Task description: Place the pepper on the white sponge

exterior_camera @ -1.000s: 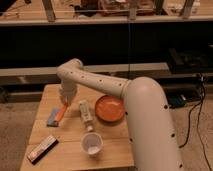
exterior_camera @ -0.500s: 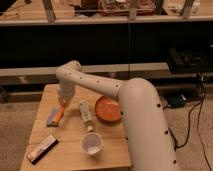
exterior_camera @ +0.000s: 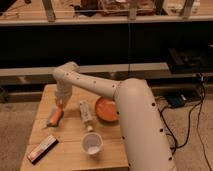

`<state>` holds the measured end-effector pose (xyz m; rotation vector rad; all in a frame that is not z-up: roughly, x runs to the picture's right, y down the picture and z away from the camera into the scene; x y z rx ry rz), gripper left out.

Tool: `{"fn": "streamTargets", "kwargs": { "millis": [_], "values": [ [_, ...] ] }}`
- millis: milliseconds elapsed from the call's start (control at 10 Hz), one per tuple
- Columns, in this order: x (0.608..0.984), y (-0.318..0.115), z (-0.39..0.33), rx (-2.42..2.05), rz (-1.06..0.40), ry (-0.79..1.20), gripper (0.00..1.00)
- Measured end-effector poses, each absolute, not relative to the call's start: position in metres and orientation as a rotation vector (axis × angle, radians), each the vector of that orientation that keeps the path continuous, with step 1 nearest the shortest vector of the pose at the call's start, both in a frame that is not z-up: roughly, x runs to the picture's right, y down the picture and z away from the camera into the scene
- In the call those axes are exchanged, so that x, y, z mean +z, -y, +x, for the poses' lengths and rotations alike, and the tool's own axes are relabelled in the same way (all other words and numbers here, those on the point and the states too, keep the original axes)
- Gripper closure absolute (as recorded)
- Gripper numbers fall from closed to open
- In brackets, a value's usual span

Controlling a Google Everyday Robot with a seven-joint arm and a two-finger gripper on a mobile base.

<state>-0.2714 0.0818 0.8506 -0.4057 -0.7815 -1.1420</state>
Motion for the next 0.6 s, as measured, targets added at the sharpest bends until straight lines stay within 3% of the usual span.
{"fn": "streamTargets", "kwargs": {
  "millis": [600],
  "values": [
    [0.856,-0.088,-0.292,-1.168,-0.402,0.803,1.0]
  ]
}}
